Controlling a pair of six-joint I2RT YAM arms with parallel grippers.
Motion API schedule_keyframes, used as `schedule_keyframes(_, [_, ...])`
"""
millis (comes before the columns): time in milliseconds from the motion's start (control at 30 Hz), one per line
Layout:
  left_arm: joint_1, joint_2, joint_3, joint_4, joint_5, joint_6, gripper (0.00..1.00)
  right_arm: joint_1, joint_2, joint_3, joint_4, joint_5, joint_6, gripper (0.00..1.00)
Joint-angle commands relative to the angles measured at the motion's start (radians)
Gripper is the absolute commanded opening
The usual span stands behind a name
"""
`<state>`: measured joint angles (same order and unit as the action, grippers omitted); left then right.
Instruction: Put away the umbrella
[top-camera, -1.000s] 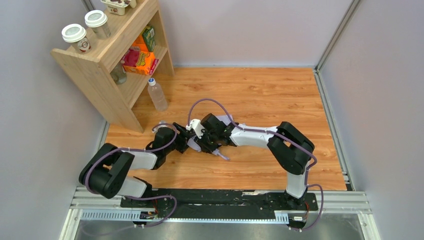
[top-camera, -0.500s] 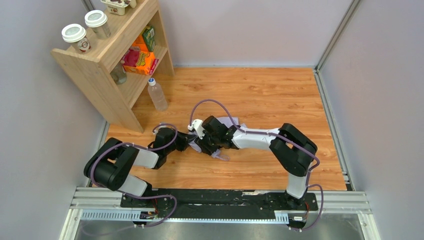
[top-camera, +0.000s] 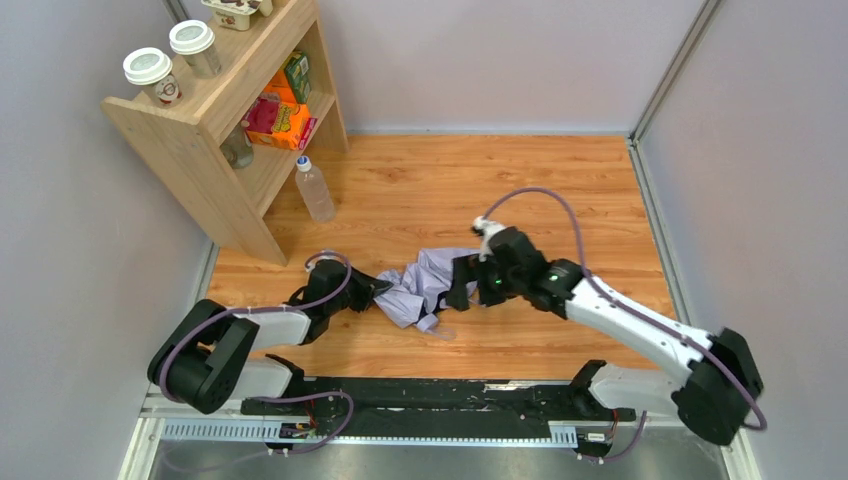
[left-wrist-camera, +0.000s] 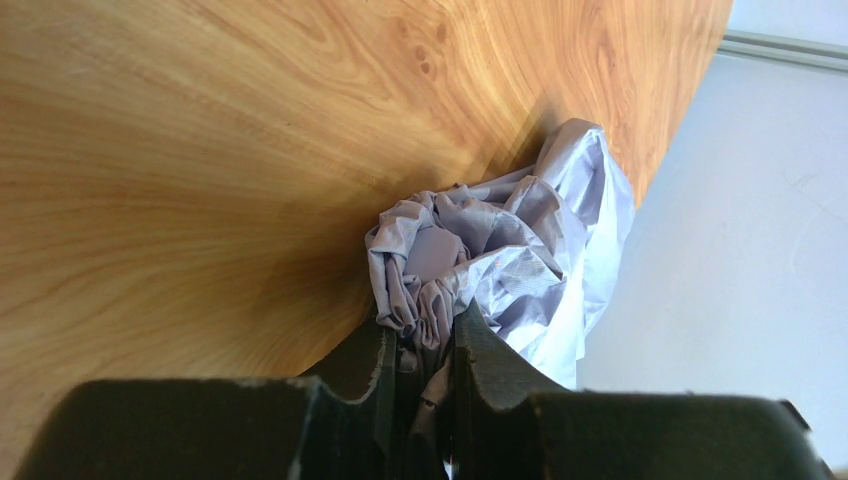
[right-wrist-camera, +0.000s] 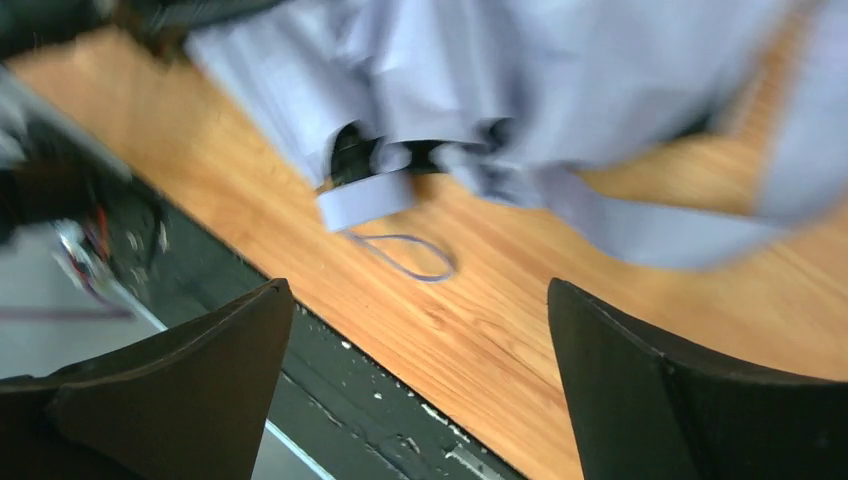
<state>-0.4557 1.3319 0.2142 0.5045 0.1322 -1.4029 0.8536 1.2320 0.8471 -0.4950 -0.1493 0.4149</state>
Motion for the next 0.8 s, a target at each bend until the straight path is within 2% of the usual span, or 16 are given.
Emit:
schedule_keyframes(0, [0.003,-0.037,-0.042,-0.287,-0.065,0.114,0.0,-0.236,-0.136,-0.153,-0.134,0.028,0.399,1.0])
schedule_keyframes(100, [0.003,-0.062,-0.041,-0.305,-0.062,0.094,0.0,-0.346,-0.192,-0.249,-0.071,0.014,0.568,0.97])
schedule_keyframes(267, [0.002,-0.076,-0.042,-0.313,-0.046,0.062,0.0,-0.366,-0.163,-0.333,0.117,-0.006,0.807,0.81])
schedule_keyframes(400, [0.0,-0.082,-0.039,-0.316,-0.034,0.053,0.0,-0.367,-0.051,-0.347,0.26,-0.015,0.861,0.78])
schedule_keyframes(600, [-0.005,-0.1,-0.038,-0.328,-0.019,0.048,0.0,-0.367,0.104,-0.402,0.472,0.039,0.949,0.68])
schedule_keyframes(700, [-0.006,-0.118,-0.035,-0.349,-0.017,0.048,0.0,-0.366,0.11,-0.445,0.582,0.108,0.956,0.56])
schedule_keyframes(767, [-0.006,-0.129,-0.032,-0.365,-0.016,0.051,0.0,-0.364,0.097,-0.467,0.625,0.149,0.935,0.43])
